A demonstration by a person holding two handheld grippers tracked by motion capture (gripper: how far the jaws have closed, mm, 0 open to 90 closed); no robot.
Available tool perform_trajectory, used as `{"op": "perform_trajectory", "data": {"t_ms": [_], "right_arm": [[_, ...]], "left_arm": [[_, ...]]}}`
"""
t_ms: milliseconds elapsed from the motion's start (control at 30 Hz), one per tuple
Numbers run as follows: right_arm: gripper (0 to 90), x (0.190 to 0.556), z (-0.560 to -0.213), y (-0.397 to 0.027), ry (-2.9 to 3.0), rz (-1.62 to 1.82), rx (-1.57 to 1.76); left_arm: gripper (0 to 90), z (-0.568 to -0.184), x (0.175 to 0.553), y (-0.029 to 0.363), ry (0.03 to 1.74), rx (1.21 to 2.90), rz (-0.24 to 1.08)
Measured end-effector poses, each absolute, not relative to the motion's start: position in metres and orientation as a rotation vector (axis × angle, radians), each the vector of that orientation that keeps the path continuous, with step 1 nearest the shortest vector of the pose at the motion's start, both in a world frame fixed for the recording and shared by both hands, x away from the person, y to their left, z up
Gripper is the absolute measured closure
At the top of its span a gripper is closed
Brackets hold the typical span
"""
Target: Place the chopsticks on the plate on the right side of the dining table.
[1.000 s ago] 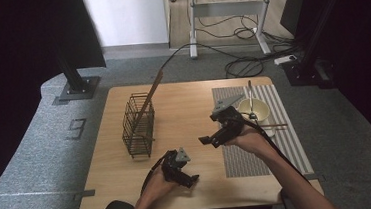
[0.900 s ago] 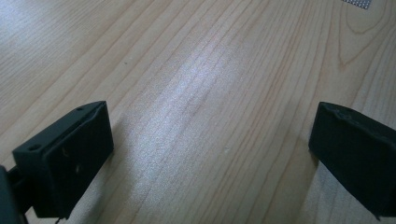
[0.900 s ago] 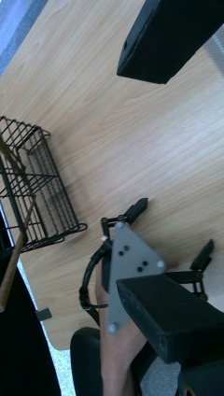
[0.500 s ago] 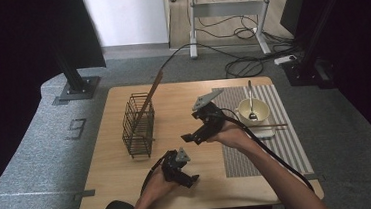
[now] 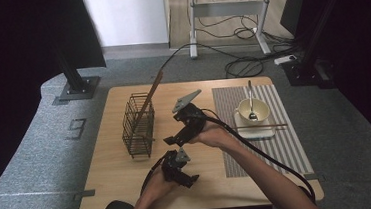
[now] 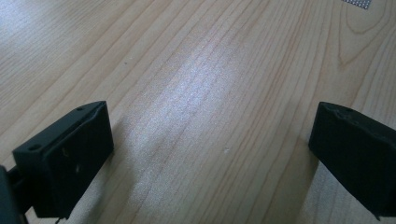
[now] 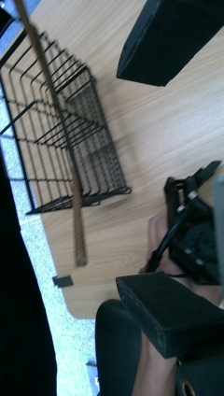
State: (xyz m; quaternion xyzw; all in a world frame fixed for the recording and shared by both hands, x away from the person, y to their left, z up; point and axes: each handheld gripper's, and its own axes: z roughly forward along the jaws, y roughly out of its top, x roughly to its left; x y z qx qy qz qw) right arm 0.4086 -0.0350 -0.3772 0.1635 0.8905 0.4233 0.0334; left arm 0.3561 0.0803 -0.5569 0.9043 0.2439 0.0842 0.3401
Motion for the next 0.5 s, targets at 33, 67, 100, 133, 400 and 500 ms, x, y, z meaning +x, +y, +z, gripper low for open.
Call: {"op": "perform_trajectory", "data": {"t_ms": [33, 67, 100, 133, 400, 500], "right_arm": [[2.2, 0.408, -0.377, -0.032, 2.745, 1.305, 0.494], [2.1, 0.408, -0.377, -0.029, 2.749, 1.3, 0.486], [2.2, 0.408, -0.377, -0.025, 2.751, 1.298, 0.479], [2.5, 0.407, -0.376, -0.022, 2.755, 1.298, 0.468], [7.7, 0.407, -0.383, 0.003, 2.788, 1.298, 0.431], [10.9, 0.409, -0.39, 0.011, 2.804, 1.276, 0.432]], "left_arm": [[0.0, -0.557, 0.356, 0.08, 0.634, 2.352, 0.219], [0.0, -0.557, 0.356, 0.08, 0.635, 2.352, 0.219], [0.0, -0.557, 0.356, 0.08, 0.634, 2.352, 0.219], [0.0, -0.557, 0.356, 0.08, 0.635, 2.352, 0.219], [0.0, -0.557, 0.356, 0.081, 0.628, 2.36, 0.219], [0.0, -0.557, 0.356, 0.08, 0.63, 2.356, 0.219]]}}
